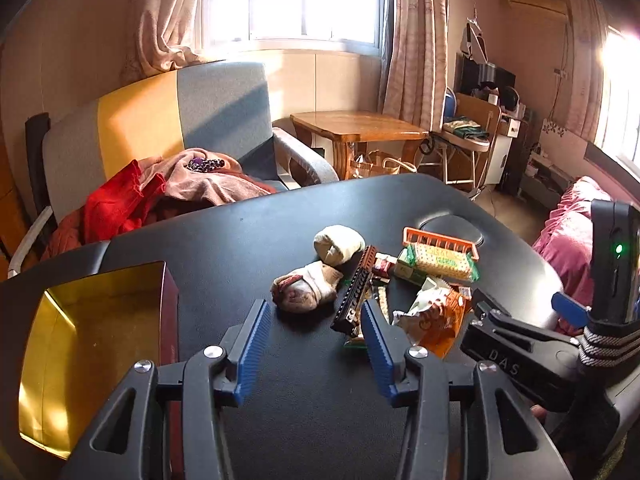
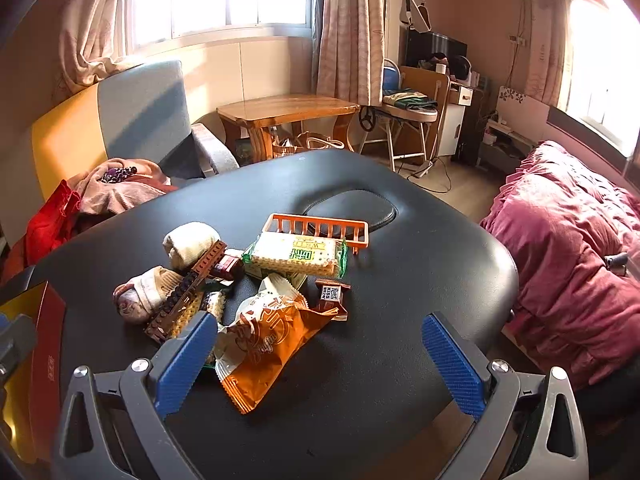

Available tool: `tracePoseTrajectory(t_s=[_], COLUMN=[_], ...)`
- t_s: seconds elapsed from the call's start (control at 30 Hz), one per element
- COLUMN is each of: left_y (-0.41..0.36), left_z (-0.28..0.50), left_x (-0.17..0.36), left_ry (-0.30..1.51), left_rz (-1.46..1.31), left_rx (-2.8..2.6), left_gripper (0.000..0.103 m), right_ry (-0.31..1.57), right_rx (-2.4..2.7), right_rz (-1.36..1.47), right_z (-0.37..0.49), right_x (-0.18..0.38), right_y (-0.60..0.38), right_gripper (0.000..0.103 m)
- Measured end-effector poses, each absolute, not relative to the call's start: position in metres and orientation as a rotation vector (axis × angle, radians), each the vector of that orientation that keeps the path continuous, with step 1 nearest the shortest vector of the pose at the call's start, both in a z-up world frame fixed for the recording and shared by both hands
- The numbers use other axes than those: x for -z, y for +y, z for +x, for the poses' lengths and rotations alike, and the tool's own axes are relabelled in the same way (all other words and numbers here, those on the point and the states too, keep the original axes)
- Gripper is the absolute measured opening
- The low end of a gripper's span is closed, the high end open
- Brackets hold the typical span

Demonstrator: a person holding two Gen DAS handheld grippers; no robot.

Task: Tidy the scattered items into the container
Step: 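Move both tools over the scattered snacks on the table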

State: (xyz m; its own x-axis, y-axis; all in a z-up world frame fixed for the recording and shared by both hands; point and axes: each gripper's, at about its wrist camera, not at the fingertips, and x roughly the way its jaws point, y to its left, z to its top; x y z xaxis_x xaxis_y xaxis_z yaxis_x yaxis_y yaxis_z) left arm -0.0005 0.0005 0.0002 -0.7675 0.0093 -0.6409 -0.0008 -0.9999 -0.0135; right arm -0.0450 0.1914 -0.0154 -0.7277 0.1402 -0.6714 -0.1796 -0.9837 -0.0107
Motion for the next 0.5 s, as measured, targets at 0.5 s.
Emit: tracePoseTrajectory(t_s=[0.5], left_y=[0.017], left_z=[-0.008], left_x=[0.033], left_ry=[0.051], left_rz=[-1.213], left_rx=[-2.928], left_gripper=[0.048], right_ry=[0.062], right_rx=[-2.772], right_rz=[-1.089], right_z=[-0.040], right_x=[0.025], right_y=[0.194], right_gripper=[0.103])
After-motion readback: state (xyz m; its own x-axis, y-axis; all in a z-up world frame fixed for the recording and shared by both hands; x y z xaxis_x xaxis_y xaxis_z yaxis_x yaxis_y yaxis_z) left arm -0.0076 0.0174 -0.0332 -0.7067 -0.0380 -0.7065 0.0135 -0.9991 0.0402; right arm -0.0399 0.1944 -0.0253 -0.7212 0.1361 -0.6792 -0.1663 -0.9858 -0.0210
